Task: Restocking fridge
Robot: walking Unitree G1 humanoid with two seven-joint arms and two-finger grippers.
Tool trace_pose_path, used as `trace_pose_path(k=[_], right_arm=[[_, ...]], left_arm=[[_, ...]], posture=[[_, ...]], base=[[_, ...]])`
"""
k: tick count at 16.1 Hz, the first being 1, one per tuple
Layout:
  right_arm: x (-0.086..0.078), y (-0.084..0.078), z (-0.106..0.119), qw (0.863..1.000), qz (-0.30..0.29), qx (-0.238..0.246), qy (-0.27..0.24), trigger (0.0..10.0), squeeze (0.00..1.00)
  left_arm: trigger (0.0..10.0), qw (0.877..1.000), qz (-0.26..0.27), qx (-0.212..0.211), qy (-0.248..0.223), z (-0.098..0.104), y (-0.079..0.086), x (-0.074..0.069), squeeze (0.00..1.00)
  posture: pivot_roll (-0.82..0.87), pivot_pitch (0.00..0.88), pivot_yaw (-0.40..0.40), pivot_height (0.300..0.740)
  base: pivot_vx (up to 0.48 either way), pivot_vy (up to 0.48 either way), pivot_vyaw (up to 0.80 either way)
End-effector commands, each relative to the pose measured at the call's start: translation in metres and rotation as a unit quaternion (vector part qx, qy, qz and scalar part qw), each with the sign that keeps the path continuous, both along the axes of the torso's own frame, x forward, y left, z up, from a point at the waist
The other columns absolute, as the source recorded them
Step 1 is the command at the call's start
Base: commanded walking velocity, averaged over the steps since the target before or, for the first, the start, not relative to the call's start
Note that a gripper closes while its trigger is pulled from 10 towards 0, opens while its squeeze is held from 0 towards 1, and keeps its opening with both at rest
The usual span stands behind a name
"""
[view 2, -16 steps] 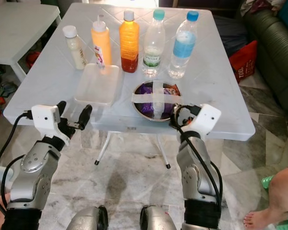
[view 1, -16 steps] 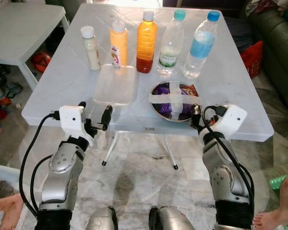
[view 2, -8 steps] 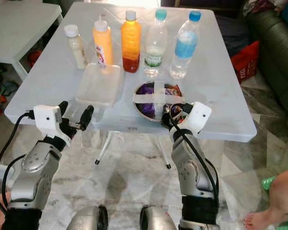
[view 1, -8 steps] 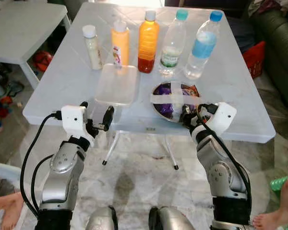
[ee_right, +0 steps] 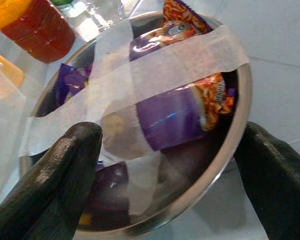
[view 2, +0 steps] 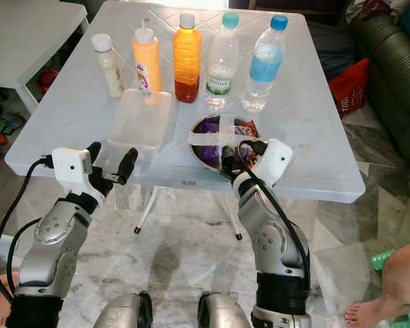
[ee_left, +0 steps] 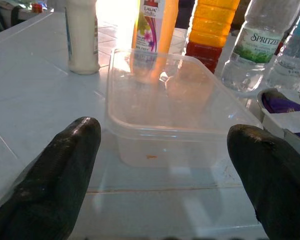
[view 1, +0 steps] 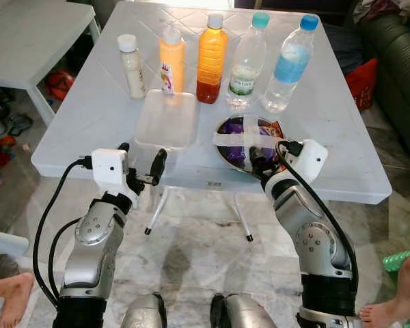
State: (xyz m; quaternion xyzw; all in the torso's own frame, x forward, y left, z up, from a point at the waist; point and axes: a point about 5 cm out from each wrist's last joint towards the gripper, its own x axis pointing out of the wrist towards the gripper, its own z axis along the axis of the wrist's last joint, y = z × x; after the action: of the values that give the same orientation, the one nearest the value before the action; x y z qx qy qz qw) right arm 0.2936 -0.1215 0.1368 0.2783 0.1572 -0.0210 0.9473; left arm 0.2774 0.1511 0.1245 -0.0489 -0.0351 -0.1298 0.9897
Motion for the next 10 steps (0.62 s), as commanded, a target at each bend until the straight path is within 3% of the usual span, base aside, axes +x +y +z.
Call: trace_pose_path(k=[1, 8, 9, 10], right_arm=[[-0.009, 0.028, 0.002, 0.997, 0.013, 0.071, 0.018, 10.0, 0.0], [-0.014, 0.036, -0.007, 0.991, 0.031, 0.104, 0.078, 10.0, 0.0], [-0.015, 0.036, -0.011, 0.989, 0.029, 0.115, 0.092, 7.8, 0.0], [-0.014, 0.034, -0.015, 0.986, 0.024, 0.13, 0.101, 0.9, 0.0]], left_arm=[[10.0, 1.0, -0.002, 0.004, -0.004, 0.001, -0.001, 0.0, 0.0], [10.0, 1.0, -0.008, 0.004, -0.007, 0.001, -0.005, 0.002, 0.0], [10.0, 1.0, -0.008, 0.005, -0.007, 0.002, -0.005, 0.002, 0.0], [10.0, 1.0, -0.008, 0.006, -0.007, 0.002, -0.005, 0.002, 0.0]], posture=[[0.0, 0.123, -0.053, 0.74], [0.0, 0.122, -0.055, 0.74], [0.0, 0.123, -0.055, 0.74], [0.0, 0.124, -0.056, 0.74]], base=[[0.0, 0.0, 0.0], [0.0, 0.0, 0.0], [0.0, 0.0, 0.0], [0.0, 0.0, 0.0]])
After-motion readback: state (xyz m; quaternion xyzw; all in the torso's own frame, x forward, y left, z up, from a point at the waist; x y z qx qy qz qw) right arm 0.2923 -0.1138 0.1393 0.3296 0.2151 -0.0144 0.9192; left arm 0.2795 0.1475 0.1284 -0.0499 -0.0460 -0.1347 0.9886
